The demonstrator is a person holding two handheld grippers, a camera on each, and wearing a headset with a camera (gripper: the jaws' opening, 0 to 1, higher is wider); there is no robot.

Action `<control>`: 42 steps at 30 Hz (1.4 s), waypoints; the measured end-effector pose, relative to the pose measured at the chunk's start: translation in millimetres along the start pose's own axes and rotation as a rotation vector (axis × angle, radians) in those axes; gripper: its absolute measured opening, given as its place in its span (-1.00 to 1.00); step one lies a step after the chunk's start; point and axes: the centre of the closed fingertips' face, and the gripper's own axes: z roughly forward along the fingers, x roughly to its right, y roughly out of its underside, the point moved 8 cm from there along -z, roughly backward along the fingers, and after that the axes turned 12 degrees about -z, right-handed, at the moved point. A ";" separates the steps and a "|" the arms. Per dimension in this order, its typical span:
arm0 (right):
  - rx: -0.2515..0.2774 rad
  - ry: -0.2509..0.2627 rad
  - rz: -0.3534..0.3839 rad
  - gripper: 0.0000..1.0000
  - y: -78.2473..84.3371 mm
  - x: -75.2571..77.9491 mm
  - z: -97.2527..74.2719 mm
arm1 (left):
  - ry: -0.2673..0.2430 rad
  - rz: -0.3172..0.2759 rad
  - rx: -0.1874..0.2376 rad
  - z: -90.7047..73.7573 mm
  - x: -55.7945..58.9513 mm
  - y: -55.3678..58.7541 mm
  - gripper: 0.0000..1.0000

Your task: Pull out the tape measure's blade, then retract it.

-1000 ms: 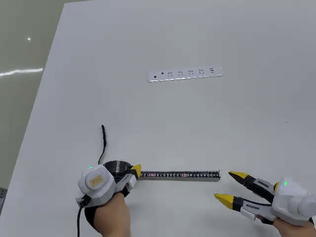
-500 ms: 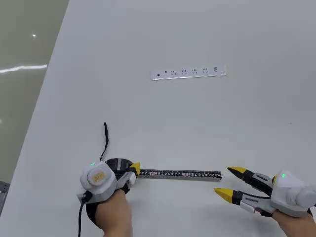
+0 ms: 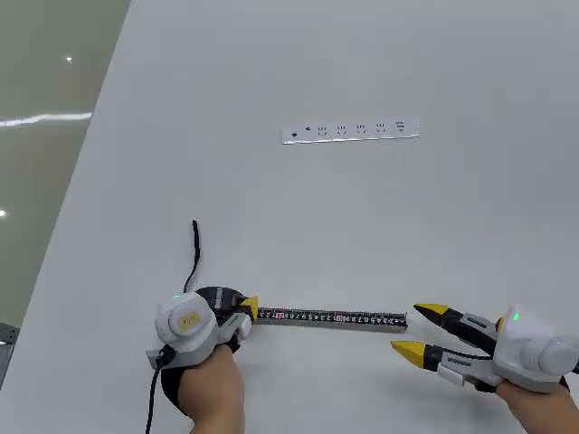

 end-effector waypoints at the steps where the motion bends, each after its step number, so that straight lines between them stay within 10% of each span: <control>1: 0.000 0.000 0.000 -0.04 -0.1 -0.3 0.3 | -0.002 0.004 -0.001 0.1 0.1 0.0 0.35; 42: -0.031 -0.126 -0.144 -0.44 17.2 16.7 22.0 | -0.002 -0.003 -0.008 0.3 -0.6 0.0 0.35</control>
